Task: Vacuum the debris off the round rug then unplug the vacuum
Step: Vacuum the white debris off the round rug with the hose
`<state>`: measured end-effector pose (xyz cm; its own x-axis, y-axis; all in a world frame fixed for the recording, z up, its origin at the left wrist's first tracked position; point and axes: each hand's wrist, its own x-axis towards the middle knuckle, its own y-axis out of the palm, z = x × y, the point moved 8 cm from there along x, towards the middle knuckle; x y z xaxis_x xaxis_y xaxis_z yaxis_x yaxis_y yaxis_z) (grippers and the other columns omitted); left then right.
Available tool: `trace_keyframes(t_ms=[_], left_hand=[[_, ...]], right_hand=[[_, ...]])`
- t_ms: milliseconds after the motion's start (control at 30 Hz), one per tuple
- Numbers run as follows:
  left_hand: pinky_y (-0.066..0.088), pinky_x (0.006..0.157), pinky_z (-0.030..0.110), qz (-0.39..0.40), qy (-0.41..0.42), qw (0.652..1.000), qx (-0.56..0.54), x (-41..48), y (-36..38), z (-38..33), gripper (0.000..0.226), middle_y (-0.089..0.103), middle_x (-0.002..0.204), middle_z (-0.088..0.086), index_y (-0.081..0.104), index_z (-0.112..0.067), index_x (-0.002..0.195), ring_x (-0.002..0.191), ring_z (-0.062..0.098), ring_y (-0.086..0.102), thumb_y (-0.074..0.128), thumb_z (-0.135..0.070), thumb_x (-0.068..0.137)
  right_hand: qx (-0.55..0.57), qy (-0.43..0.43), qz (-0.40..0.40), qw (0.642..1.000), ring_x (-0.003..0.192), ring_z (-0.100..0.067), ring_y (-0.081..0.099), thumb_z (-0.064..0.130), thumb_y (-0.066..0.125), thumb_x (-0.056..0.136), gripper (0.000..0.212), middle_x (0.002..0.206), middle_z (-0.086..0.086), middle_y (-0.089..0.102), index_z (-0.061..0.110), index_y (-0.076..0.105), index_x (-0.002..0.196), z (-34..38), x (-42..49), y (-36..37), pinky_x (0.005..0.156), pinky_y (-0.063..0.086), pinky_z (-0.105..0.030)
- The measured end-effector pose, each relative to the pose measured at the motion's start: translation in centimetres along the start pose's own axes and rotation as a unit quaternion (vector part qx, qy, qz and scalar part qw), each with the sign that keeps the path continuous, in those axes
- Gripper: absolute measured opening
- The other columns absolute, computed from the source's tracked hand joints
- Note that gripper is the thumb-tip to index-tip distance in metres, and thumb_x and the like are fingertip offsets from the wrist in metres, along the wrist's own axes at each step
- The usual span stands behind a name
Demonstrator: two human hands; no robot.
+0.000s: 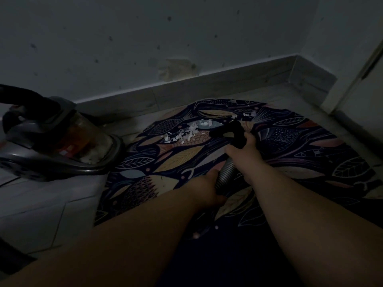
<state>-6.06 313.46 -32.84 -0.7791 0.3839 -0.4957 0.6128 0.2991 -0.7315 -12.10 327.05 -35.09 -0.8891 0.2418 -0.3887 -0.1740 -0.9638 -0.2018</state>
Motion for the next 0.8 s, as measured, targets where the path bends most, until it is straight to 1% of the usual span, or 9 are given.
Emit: trace_keyframes(t_ms=[167, 267, 367, 467, 500, 567, 667, 733, 800], left_hand=[[0.042, 0.089, 0.025, -0.020, 0.008, 1.000, 0.013, -0.8, -2.1, 2.2, 0.072, 0.050, 0.134, 0.007, 0.025, -0.019, 0.145, 0.117, 0.023, 0.052, 0.063, -0.035, 0.086], [0.039, 0.082, 0.019, -0.024, 0.014, 1.000, 0.006, -1.4, -3.0, 3.3, 0.071, 0.051, 0.133, 0.006, 0.024, -0.020, 0.145, 0.116, 0.021, 0.053, 0.063, -0.033, 0.087], [0.033, 0.082, 0.016, -0.028, 0.026, 0.999, -0.003, -2.3, -4.0, 4.5, 0.073, 0.049, 0.135, 0.006, 0.020, -0.023, 0.147, 0.118, 0.020, 0.050, 0.062, -0.034, 0.088], [0.033, 0.084, 0.014, -0.026, 0.037, 0.999, -0.011, -3.4, -4.7, 5.7, 0.073, 0.046, 0.139, 0.003, 0.020, -0.026, 0.147, 0.120, 0.018, 0.049, 0.062, -0.034, 0.088], [0.033, 0.085, 0.014, -0.024, 0.041, 0.999, -0.014, -3.7, -5.0, 6.1, 0.074, 0.045, 0.140, 0.002, 0.020, -0.027, 0.148, 0.120, 0.017, 0.049, 0.062, -0.034, 0.087], [0.034, 0.086, 0.014, -0.020, 0.047, 0.998, -0.021, -4.3, -5.5, 7.2, 0.076, 0.046, 0.139, 0.002, 0.020, -0.028, 0.148, 0.120, 0.017, 0.050, 0.064, -0.035, 0.086], [0.036, 0.084, 0.015, -0.020, 0.056, 0.997, -0.047, -5.0, -5.9, 8.5, 0.078, 0.050, 0.135, -0.001, 0.020, -0.033, 0.147, 0.110, 0.010, 0.051, 0.065, -0.040, 0.084], [0.035, 0.084, 0.015, -0.023, 0.063, 0.995, -0.071, -5.4, -5.8, 9.2, 0.078, 0.052, 0.133, -0.003, 0.020, -0.035, 0.147, 0.102, 0.005, 0.048, 0.064, -0.046, 0.083], [0.035, 0.085, 0.014, -0.027, 0.066, 0.993, -0.097, -5.7, -5.3, 9.9, 0.079, 0.052, 0.132, -0.004, 0.019, -0.037, 0.147, 0.102, 0.003, 0.046, 0.063, -0.050, 0.083]], right_hand=[[-0.020, 0.016, 0.008, 1.000, 0.096, -0.025, 0.055, 0.030, 0.062, 0.090, 0.080, 0.140, -0.009, 0.044, 0.039, 0.011, 0.152, 1.0, 0.2, 2.7, 0.081, 0.052, -0.037], [-0.016, 0.031, -0.001, 0.999, 0.094, -0.026, 0.056, 0.030, 0.061, 0.090, 0.079, 0.135, -0.010, 0.048, 0.039, 0.011, 0.152, 1.2, 0.0, 4.0, 0.073, 0.051, -0.035], [-0.032, 0.037, -0.008, 0.999, 0.099, -0.028, 0.055, 0.032, 0.060, 0.090, 0.081, 0.136, -0.009, 0.047, 0.041, 0.009, 0.152, 1.6, -0.4, 5.4, 0.083, 0.054, -0.041], [-0.029, 0.037, -0.003, 0.999, 0.090, -0.021, 0.054, 0.030, 0.060, 0.091, 0.080, 0.133, -0.006, 0.044, 0.040, 0.009, 0.152, 2.0, -1.0, 6.7, 0.086, 0.053, -0.042], [-0.031, 0.039, -0.002, 0.999, 0.091, -0.021, 0.053, 0.029, 0.060, 0.092, 0.080, 0.134, -0.006, 0.042, 0.039, 0.009, 0.153, 2.1, -1.2, 7.2, 0.087, 0.053, -0.042], [-0.032, 0.054, -0.001, 0.998, 0.102, -0.027, 0.053, 0.030, 0.060, 0.092, 0.080, 0.139, -0.007, 0.039, 0.040, 0.009, 0.153, 2.3, -1.9, 8.2, 0.091, 0.052, -0.045], [-0.038, 0.076, -0.005, 0.996, 0.109, -0.032, 0.053, 0.033, 0.060, 0.091, 0.080, 0.138, -0.003, 0.041, 0.044, 0.008, 0.151, 2.4, -2.5, 9.1, 0.095, 0.051, -0.051], [-0.040, 0.074, -0.006, 0.996, 0.110, -0.031, 0.052, 0.032, 0.060, 0.092, 0.080, 0.130, 0.003, 0.036, 0.042, 0.008, 0.152, 2.4, -2.9, 9.6, 0.096, 0.050, -0.052], [-0.043, 0.070, -0.011, 0.997, 0.109, -0.031, 0.053, 0.031, 0.060, 0.092, 0.080, 0.125, 0.003, 0.036, 0.042, 0.009, 0.152, 2.4, -3.3, 10.1, 0.095, 0.051, -0.052]])
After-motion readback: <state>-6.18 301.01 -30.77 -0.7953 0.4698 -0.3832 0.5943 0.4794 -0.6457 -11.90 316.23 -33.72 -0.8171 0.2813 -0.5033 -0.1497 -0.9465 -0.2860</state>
